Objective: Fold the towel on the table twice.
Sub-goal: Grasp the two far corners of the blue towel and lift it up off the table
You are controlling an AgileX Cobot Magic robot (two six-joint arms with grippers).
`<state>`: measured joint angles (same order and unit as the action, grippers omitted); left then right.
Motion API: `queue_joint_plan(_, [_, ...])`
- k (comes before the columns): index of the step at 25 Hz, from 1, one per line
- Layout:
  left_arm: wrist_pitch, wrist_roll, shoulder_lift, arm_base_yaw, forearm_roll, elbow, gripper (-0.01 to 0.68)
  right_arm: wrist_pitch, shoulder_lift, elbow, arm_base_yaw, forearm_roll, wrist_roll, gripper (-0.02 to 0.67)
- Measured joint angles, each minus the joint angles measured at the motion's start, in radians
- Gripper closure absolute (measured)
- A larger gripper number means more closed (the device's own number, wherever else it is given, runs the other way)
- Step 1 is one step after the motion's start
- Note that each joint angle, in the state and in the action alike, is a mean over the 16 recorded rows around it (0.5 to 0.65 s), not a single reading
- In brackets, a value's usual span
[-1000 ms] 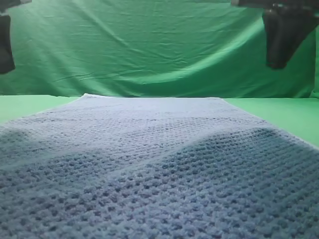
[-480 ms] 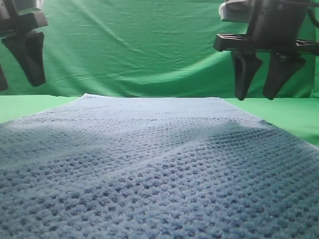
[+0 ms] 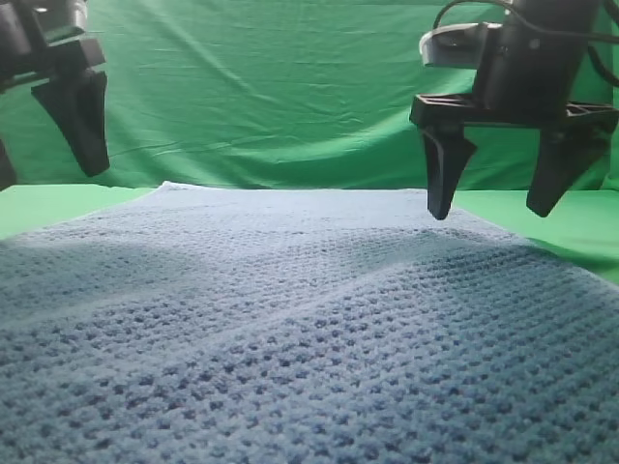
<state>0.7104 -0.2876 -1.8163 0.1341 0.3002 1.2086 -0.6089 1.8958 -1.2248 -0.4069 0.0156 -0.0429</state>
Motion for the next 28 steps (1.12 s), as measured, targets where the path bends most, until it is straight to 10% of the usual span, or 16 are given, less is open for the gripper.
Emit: queue_joint_plan(28, [-0.077,0.190,-0.129,0.088,-0.248,0.026,0.099,0.045,0.075,-0.016,0.000,0.000,0.007,0.038])
